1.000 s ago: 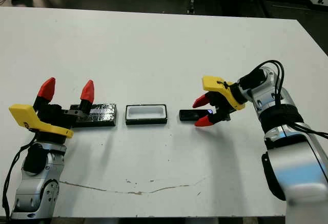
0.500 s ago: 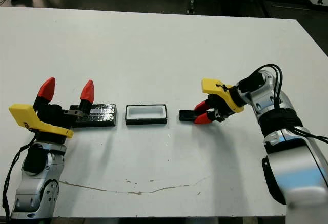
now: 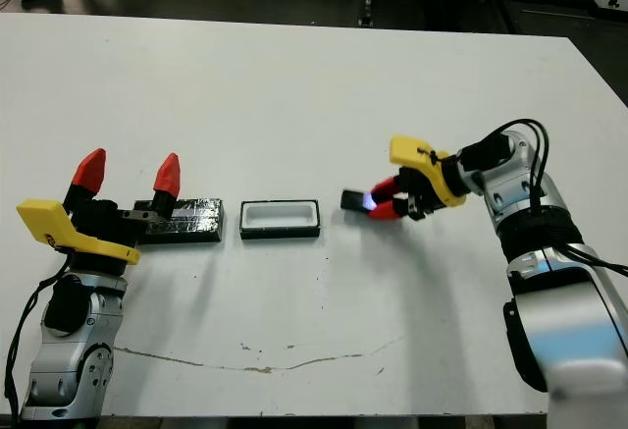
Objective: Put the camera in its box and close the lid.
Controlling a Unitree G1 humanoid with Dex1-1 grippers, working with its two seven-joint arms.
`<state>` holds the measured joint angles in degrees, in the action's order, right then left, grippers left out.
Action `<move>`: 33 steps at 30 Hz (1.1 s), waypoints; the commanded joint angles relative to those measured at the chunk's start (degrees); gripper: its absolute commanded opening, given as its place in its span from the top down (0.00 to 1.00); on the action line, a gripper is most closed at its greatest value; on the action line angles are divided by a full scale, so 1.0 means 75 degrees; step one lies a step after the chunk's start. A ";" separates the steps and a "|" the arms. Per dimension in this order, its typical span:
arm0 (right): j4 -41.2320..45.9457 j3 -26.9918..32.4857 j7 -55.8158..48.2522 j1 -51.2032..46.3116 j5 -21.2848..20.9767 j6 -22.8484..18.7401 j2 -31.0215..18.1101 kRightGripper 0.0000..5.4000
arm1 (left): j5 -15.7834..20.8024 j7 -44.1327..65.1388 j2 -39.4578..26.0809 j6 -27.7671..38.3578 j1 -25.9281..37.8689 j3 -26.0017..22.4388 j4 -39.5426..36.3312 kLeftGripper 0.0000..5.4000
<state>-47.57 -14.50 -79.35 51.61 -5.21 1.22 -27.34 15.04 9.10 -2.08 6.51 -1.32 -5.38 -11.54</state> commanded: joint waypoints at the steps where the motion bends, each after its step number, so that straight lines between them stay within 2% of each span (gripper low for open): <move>1: 0.0034 0.0141 -0.0177 0.0504 0.0196 -0.0439 -0.0055 0.69 | -0.0028 -0.0053 -0.0002 -0.0133 -0.0056 -0.0007 -0.0023 0.00; 6: -0.0017 0.0022 -0.0306 0.1079 0.0199 -0.0526 0.0153 0.69 | -0.0035 -0.0061 0.0009 -0.0116 -0.0061 0.0010 -0.0018 0.00; 12: -0.0114 -0.0229 -0.0449 0.1563 0.0145 -0.1212 0.0571 0.69 | -0.0096 -0.0074 0.0033 -0.0043 -0.0061 0.0035 0.0027 0.00; 14: 0.0027 -0.0279 -0.0427 0.1544 0.0171 -0.1237 0.0727 0.69 | -0.0090 -0.0078 0.0042 -0.0050 -0.0068 0.0040 0.0017 0.00; 19: 0.0616 -0.0508 -0.0483 0.1448 0.0208 -0.1840 0.1065 0.69 | 0.0013 -0.0047 0.0067 -0.0029 -0.0059 0.0026 0.0022 0.00; 23: 0.0882 -0.0608 -0.0380 0.1244 0.0262 -0.1837 0.1282 0.69 | 0.0049 -0.0029 0.0081 0.0008 -0.0034 0.0017 0.0046 0.00; 30: 0.1455 -0.0948 -0.0052 0.1068 0.0092 -0.2519 0.1433 0.69 | 0.0096 -0.0037 0.0085 -0.0039 -0.0013 0.0006 0.0000 0.00; 33: 0.1491 -0.1021 -0.0120 0.1042 0.0153 -0.2649 0.1484 0.69 | 0.0110 -0.0050 0.0085 -0.0066 -0.0011 -0.0006 -0.0017 0.00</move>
<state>-36.90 -21.79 -80.22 60.11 -4.20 -17.97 -16.06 15.54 8.78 -1.63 6.51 -1.33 -5.30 -11.61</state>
